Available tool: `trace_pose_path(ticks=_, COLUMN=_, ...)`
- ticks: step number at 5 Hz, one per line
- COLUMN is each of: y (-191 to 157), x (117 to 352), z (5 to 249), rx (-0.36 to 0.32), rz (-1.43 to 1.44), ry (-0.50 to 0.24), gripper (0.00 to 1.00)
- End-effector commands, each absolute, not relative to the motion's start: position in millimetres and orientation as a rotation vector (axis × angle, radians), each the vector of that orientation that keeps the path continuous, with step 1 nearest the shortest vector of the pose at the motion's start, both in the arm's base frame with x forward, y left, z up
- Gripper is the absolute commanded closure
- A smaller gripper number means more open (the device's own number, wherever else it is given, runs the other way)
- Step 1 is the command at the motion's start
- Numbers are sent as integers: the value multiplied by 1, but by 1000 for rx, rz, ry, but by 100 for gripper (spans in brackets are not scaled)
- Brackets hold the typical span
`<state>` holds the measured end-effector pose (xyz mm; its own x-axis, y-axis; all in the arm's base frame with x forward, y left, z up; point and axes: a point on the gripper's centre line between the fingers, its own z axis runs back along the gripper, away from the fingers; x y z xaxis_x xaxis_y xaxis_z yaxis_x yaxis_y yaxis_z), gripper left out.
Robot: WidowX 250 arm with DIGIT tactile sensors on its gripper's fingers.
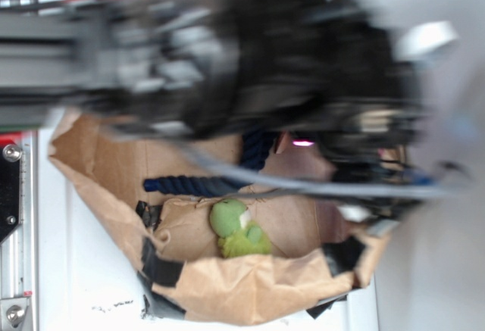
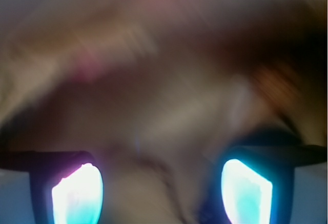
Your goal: Grab the blue rope.
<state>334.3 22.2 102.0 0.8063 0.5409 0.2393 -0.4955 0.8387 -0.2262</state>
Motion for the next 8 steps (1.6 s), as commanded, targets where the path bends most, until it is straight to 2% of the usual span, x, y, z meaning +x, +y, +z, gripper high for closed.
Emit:
trace_pose_path(ticks=1, y=45, x=278, z=161, rx=-223, rz=354, ry=-400, gripper=0)
trace_pose_path(ticks=2, y=48, x=279, z=164, rx=-233, rz=385, ry=-393, gripper=0)
trace_pose_path(ticks=3, y=54, x=293, z=155, rx=-211, rz=467, ry=-388, gripper=0)
trace_pose_path(ticks=7, y=54, x=293, z=155, rx=-211, rz=467, ry=-388, gripper=0)
trace_pose_path(ticks=8, y=54, x=296, z=127, rx=-191, rz=577, ry=-404, gripper=0)
